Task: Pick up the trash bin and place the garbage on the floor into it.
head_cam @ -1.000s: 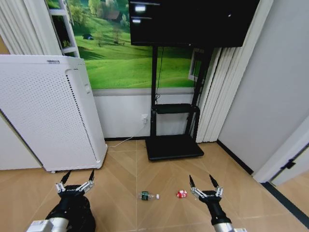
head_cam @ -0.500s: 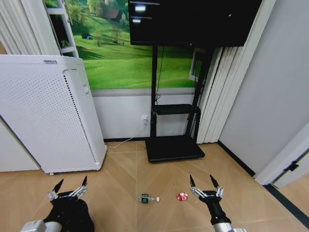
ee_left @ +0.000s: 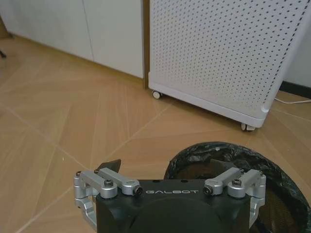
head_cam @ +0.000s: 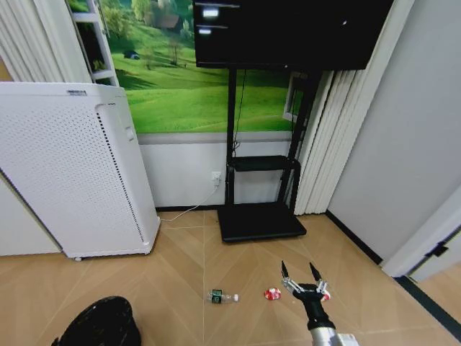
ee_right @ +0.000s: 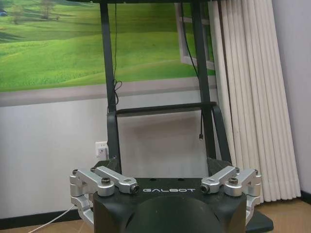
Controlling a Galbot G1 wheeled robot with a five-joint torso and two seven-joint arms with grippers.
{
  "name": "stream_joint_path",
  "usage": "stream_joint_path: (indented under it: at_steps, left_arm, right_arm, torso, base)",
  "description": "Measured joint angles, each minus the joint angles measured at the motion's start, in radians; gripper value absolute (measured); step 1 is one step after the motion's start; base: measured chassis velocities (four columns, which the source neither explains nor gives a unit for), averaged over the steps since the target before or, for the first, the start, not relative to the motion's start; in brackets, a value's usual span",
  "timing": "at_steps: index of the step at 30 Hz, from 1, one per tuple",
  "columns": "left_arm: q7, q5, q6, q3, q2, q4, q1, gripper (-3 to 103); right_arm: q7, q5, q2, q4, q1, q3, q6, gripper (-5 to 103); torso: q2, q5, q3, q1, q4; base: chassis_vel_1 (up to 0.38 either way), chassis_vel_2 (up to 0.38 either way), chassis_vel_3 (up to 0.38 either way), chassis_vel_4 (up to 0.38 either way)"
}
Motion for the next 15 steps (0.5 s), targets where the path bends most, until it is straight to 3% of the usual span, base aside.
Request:
stream_joint_path:
  at_steps: [11,14,15]
  left_arm:
    - [0.026,-0.132,0.129,-0.018,0.027,0.126,-0.123,100]
    - [0.080,-0.177,0.212,-0.017,0.068,0.210,-0.215,100]
    - [0.080,-0.177,0.212,-0.017,0.068,0.210,-0.215,100]
  right_arm:
    - [0.013,0.051,-0.045,-0.013,0.009,0.015,0.002,100]
    - [0.019,0.065,-0.065,0.008,-0.003,0.022,-0.003,100]
    - [0.019,0.065,-0.065,0.008,-0.003,0.022,-0.003,100]
  torso:
    - [0.000,0.0000,0.000,0.000,0.0000]
    - [0.000,0.0000,0.000,0.000,-0.0001]
    - [0.000,0.0000,0.000,0.000,-0.0001]
  base:
    - [0.000,0.000,0.000,0.000]
    - [0.000,0.000,0.000,0.000]
    - [0.000,0.000,0.000,0.000]
